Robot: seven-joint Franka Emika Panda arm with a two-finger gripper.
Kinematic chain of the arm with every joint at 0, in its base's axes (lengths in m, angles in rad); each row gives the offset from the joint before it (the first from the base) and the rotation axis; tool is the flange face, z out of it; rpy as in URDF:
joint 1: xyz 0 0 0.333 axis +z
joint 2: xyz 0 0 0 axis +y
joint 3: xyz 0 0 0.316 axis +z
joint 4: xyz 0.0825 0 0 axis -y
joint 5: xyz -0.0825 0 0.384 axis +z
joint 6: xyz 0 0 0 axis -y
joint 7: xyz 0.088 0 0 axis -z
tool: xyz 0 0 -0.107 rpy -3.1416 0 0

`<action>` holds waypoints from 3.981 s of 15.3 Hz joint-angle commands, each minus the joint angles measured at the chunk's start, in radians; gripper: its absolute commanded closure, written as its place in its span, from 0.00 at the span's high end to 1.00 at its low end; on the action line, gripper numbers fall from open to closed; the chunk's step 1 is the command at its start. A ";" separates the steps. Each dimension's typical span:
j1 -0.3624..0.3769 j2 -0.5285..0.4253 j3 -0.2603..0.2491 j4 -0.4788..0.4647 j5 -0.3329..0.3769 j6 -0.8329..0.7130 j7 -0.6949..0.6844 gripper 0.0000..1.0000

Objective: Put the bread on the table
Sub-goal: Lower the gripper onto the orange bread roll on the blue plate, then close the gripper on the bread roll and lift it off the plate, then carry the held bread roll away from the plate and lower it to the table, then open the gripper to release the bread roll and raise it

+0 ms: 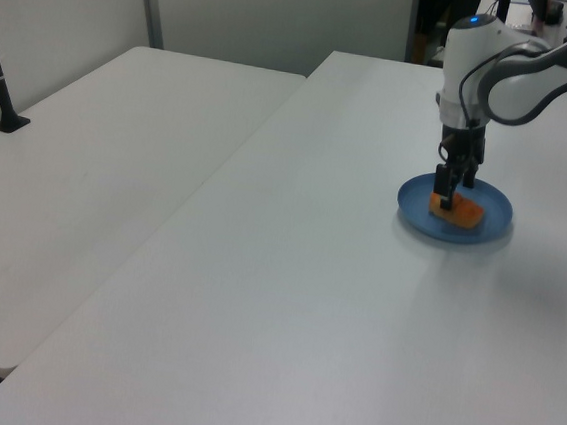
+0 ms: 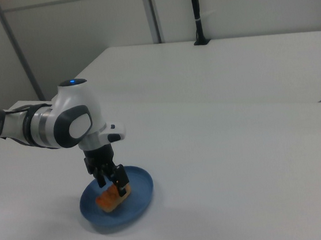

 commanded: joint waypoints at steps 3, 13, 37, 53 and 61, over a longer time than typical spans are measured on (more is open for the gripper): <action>0.012 0.022 0.009 -0.019 0.004 0.049 0.041 0.33; 0.001 -0.032 0.006 0.091 -0.016 -0.114 0.029 0.00; 0.146 -0.006 0.298 0.519 0.025 -0.503 0.172 0.07; 0.332 0.345 0.304 0.387 -0.130 -0.112 0.453 1.00; 0.262 0.234 0.319 0.401 -0.085 -0.133 0.356 1.00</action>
